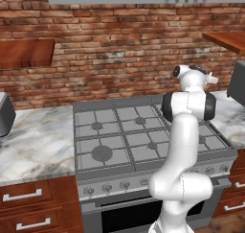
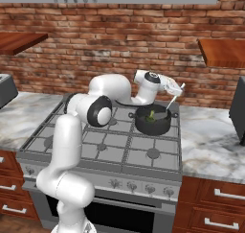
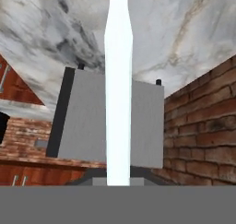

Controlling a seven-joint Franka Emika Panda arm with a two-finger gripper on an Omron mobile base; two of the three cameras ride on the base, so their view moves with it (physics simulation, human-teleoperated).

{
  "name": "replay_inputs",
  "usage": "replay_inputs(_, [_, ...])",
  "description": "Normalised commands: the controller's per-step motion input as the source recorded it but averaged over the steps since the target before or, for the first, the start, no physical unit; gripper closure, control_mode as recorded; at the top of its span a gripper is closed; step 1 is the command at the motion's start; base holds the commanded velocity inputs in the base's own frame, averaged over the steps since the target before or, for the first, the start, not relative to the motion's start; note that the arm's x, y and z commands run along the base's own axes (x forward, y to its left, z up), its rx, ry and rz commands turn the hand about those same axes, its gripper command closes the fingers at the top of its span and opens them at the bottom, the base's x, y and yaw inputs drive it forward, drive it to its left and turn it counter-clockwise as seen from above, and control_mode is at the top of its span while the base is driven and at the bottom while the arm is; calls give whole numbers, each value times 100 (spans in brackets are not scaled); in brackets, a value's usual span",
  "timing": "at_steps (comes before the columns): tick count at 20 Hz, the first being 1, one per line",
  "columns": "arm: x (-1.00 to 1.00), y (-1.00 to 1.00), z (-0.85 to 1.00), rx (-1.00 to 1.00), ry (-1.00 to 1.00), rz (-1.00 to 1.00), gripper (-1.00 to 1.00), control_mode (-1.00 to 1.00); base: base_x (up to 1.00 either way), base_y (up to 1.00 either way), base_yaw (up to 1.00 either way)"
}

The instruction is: Put the tomato and broccoli in the pot. Retrieve the spatula and lightly stir the vegetables in the pot.

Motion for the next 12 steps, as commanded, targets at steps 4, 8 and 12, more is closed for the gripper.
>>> replay_inputs(4, [1,0,0,-1,0,-10,100,-100,0,0,0])
replay_inputs(8, [8,3,0,-2,0,-13,100,-100,0,0,0])
replay_inputs(12, [2,6,0,-5,1,-12,100,-100,0,0,0])
